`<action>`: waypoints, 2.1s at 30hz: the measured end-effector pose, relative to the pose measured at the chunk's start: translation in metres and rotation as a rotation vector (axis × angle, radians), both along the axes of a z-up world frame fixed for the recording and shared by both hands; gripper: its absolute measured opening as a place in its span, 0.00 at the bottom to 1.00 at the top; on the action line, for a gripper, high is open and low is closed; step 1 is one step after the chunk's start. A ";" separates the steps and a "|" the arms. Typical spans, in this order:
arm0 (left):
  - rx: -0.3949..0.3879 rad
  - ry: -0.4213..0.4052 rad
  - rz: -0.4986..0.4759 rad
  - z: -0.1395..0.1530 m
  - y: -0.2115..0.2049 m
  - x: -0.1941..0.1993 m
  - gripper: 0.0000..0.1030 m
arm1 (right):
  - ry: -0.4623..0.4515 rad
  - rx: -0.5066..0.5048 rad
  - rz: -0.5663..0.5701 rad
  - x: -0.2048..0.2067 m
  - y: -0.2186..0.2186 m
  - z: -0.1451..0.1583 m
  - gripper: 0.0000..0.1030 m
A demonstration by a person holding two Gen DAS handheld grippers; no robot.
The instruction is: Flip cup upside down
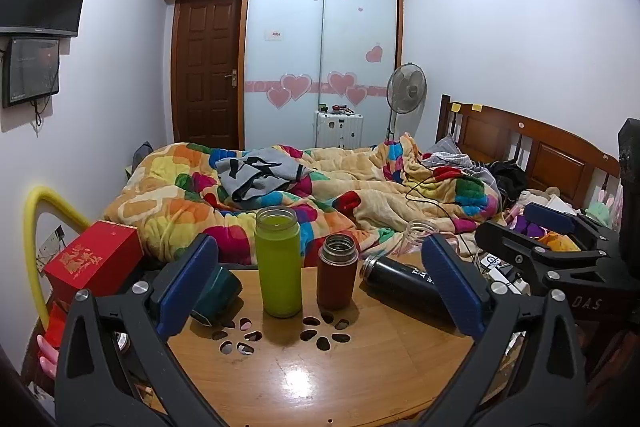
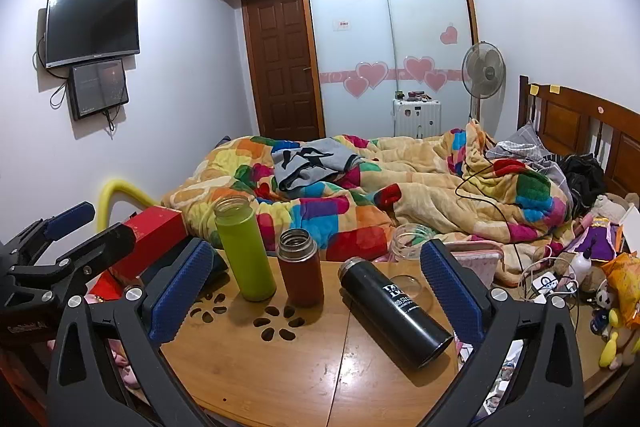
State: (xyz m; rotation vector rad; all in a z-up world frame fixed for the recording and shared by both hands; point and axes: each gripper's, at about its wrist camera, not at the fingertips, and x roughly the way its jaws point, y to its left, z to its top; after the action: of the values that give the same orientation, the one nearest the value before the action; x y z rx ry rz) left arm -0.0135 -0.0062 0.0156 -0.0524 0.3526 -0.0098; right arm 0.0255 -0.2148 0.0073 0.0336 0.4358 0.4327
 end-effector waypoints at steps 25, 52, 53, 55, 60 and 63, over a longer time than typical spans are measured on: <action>0.001 -0.008 0.003 0.004 -0.002 -0.003 1.00 | -0.008 0.000 -0.002 -0.001 -0.002 0.004 1.00; 0.005 -0.009 0.013 0.001 0.000 -0.002 1.00 | -0.011 0.001 -0.002 -0.002 -0.002 0.005 1.00; 0.006 -0.010 0.014 0.001 0.000 -0.002 1.00 | -0.010 0.002 -0.002 -0.002 -0.003 0.006 1.00; 0.008 -0.009 0.014 0.001 0.000 -0.002 1.00 | -0.011 0.000 -0.002 -0.002 -0.002 0.005 1.00; 0.013 -0.002 0.019 -0.001 0.001 0.000 1.00 | -0.010 0.003 -0.001 -0.001 -0.003 0.007 1.00; 0.014 0.011 0.020 -0.006 -0.002 0.005 1.00 | -0.007 0.004 -0.003 0.002 -0.003 0.008 1.00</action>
State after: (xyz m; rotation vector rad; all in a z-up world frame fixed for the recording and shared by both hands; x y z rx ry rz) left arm -0.0087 -0.0078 0.0098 -0.0422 0.3634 0.0133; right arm 0.0276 -0.2180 0.0151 0.0369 0.4282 0.4305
